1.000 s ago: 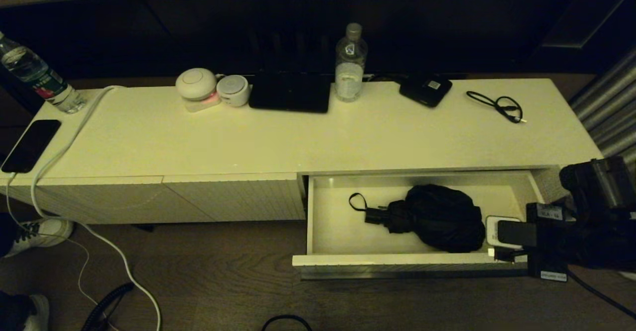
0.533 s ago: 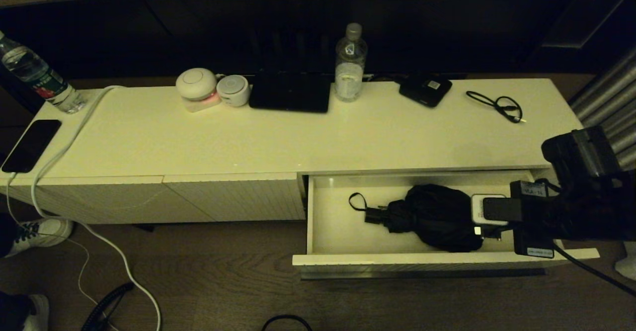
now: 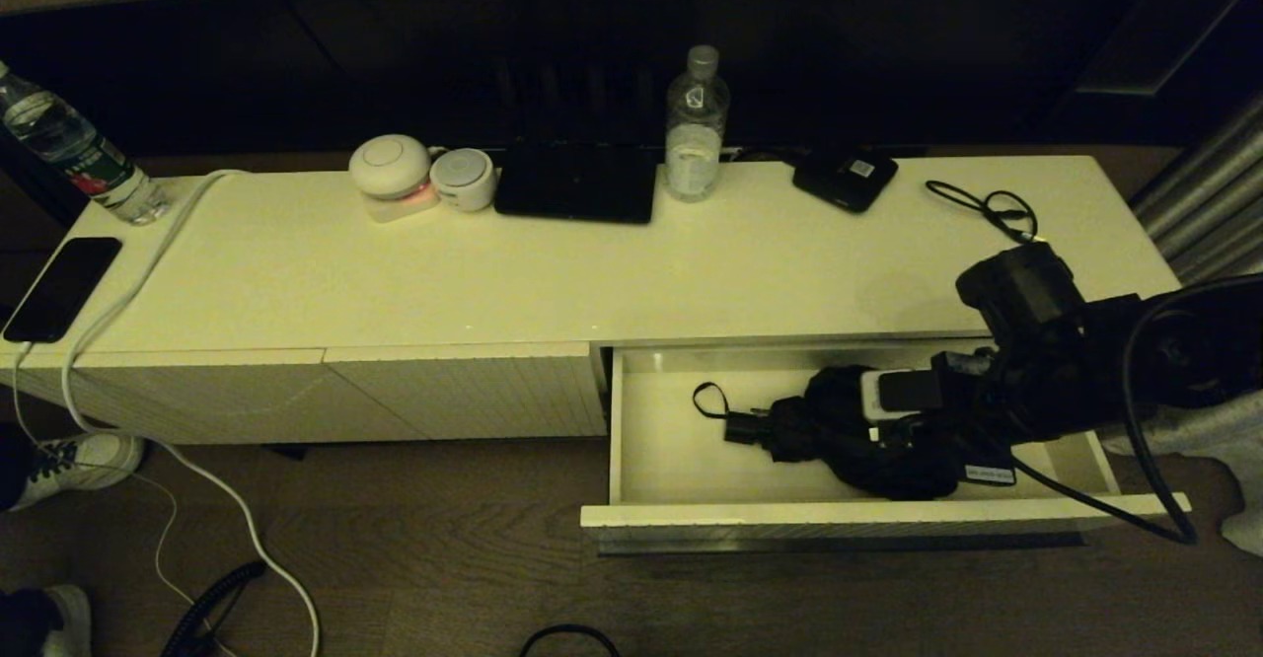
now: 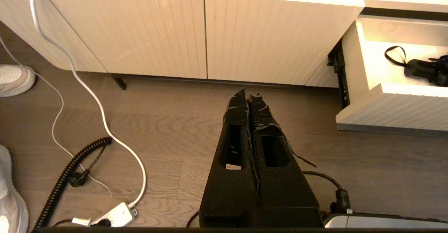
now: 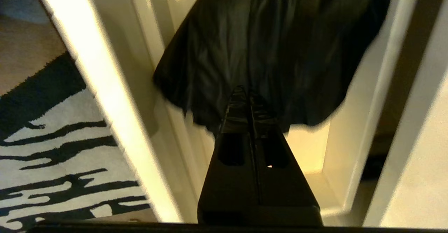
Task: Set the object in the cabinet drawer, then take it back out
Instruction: Take the umbrella out of the drawer and put it on the table
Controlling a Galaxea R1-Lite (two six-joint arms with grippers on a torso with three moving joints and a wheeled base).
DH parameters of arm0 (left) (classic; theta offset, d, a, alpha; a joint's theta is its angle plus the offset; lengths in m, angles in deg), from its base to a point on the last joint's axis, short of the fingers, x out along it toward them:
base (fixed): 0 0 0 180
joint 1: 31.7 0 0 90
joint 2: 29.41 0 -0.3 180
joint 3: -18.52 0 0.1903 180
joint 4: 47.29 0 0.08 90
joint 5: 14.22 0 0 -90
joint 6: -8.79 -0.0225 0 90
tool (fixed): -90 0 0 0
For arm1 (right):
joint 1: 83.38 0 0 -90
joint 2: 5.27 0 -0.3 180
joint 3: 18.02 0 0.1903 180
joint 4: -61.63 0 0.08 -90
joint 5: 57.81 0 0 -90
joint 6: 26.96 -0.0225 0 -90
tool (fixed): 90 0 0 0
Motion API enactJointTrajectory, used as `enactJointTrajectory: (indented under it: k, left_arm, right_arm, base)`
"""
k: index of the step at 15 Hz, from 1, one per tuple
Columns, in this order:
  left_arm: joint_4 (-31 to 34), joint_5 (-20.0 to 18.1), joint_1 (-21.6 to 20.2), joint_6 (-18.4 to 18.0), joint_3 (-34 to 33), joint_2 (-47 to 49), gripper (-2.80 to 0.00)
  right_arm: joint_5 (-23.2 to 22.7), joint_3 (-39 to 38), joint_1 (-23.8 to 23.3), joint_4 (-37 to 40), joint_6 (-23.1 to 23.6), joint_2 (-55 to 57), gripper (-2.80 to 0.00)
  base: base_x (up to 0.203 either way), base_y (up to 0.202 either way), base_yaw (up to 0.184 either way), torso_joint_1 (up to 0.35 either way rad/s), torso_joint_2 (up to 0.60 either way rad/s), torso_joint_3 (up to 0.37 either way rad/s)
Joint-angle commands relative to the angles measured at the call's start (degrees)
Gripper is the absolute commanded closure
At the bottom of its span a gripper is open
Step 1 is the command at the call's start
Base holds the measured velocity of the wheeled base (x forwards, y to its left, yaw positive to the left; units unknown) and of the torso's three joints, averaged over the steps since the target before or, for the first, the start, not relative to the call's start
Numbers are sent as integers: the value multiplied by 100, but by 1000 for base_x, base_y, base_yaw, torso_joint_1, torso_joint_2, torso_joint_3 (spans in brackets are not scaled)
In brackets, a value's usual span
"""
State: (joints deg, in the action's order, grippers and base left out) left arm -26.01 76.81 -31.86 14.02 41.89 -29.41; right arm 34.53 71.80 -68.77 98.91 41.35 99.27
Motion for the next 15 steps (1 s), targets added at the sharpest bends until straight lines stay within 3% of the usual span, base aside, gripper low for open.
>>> enactJointTrajectory:
  k: [1,8,9,15]
  left_arm:
    - [-2,2,-2,4,0,-9,0]
    - [-2,2,-2,4,0,-9,0]
    - [-2,2,-2,4,0,-9,0]
    - [-2,2,-2,4,0,-9,0]
  right_arm:
    - [3,271,42,113,31,317,0]
    - [74,228,34,296,34,-30,0]
    - [62,207,20,222,63,-69,-280]
    - [70,124,-28,261,166,-101,-280]
  base:
    - [0,0,0,0,0,0]
    - [0,0,0,0,0,0]
    - [0,0,0,0,0,0]
    - [0,0,0,0,0,0]
